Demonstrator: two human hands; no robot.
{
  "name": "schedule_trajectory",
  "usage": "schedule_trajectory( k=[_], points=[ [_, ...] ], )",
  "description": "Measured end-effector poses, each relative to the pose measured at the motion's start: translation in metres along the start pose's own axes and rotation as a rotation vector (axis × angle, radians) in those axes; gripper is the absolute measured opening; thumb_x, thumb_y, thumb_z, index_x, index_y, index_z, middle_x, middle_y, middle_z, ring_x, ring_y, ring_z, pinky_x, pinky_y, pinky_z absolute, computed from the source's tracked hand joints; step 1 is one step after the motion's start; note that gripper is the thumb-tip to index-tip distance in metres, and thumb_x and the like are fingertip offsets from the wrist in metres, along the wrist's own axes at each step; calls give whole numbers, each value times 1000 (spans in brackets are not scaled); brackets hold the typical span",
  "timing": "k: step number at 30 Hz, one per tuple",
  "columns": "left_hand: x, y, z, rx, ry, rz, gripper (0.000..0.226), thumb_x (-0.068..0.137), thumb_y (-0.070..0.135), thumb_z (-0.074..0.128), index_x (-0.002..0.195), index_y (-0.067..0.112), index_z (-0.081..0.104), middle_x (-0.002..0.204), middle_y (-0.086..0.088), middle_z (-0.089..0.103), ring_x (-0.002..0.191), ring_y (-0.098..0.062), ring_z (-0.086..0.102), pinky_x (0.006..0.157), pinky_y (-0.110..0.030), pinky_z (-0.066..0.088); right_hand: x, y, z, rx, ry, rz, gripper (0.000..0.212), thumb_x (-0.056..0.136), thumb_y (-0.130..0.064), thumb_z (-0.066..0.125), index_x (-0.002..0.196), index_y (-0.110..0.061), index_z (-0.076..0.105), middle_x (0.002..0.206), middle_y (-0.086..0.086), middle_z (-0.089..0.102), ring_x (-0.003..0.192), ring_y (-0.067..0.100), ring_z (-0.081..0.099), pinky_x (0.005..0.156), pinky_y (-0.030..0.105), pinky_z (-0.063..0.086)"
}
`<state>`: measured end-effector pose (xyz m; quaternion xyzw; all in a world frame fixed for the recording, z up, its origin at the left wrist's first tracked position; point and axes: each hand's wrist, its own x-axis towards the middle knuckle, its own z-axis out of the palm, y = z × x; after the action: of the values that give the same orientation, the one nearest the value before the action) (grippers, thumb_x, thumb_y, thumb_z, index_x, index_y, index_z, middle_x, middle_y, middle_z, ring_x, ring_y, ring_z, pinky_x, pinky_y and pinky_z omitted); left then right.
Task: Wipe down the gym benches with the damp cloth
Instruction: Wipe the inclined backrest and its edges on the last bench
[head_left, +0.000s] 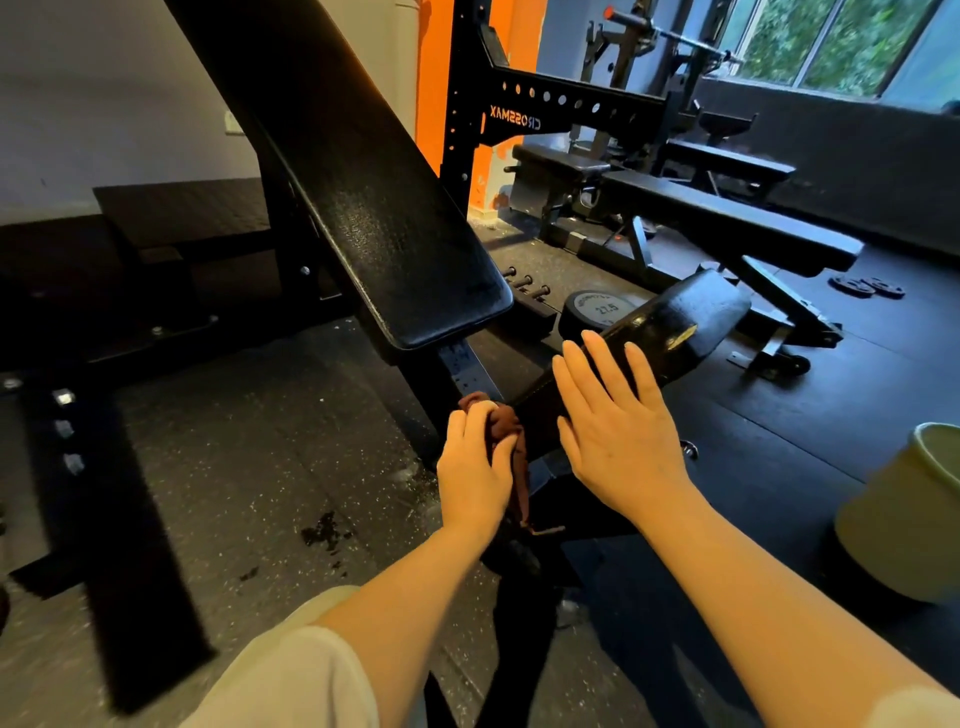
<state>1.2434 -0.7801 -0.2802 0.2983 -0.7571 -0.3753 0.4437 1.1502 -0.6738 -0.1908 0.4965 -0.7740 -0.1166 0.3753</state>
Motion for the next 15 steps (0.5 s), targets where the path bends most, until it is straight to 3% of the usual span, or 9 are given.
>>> schedule_trajectory(
  k=[3, 6, 8, 10, 12, 15],
  points=[
    [2, 1, -6, -4, 60, -88, 20, 88, 11, 65, 105, 15, 55, 103, 1, 51, 91, -13, 51, 75, -20, 35, 0, 0, -1, -8, -3, 6, 61, 92, -32, 52, 145, -5, 37, 152, 15, 34, 146, 31, 19, 119, 48, 5],
    [0, 19, -3, -57, 127, 2, 22, 88, 7, 62, 106, 16, 55, 103, 1, 49, 89, -6, 47, 75, -14, 37, -1, -1, 0, -7, 1, 10, 60, 93, -32, 52, 144, -5, 38, 152, 15, 34, 146, 31, 19, 119, 48, 5],
    [-1, 25, 4, -5, 44, 102, 31, 86, 5, 63, 114, 17, 56, 110, 0, 51, 95, -11, 49, 79, -18, 42, 0, -1, 0, -14, -7, 8, 59, 94, -32, 49, 145, -5, 37, 153, 15, 33, 147, 31, 17, 119, 48, 4],
    [-2, 19, 9, 45, 9, 92, 35, 86, 4, 62, 118, 17, 54, 113, -3, 50, 96, -18, 51, 79, -30, 47, 0, -2, 0, -6, -14, 9, 58, 95, -32, 48, 145, -5, 36, 153, 14, 32, 147, 31, 15, 119, 48, 4],
    [-4, 3, 7, 45, 1, 2, 32, 88, 3, 59, 117, 16, 53, 113, -4, 48, 96, -23, 53, 79, -35, 45, 0, -2, 0, 8, -16, 18, 58, 95, -31, 48, 145, -6, 36, 153, 14, 32, 147, 30, 16, 119, 48, 4],
    [-12, -22, -6, 71, -32, -273, 23, 91, 6, 57, 110, 17, 51, 111, -3, 46, 98, -27, 54, 75, -30, 36, 0, -3, 1, 9, -17, 19, 57, 94, -31, 49, 145, -6, 37, 153, 13, 33, 147, 30, 16, 119, 48, 3]
  ],
)
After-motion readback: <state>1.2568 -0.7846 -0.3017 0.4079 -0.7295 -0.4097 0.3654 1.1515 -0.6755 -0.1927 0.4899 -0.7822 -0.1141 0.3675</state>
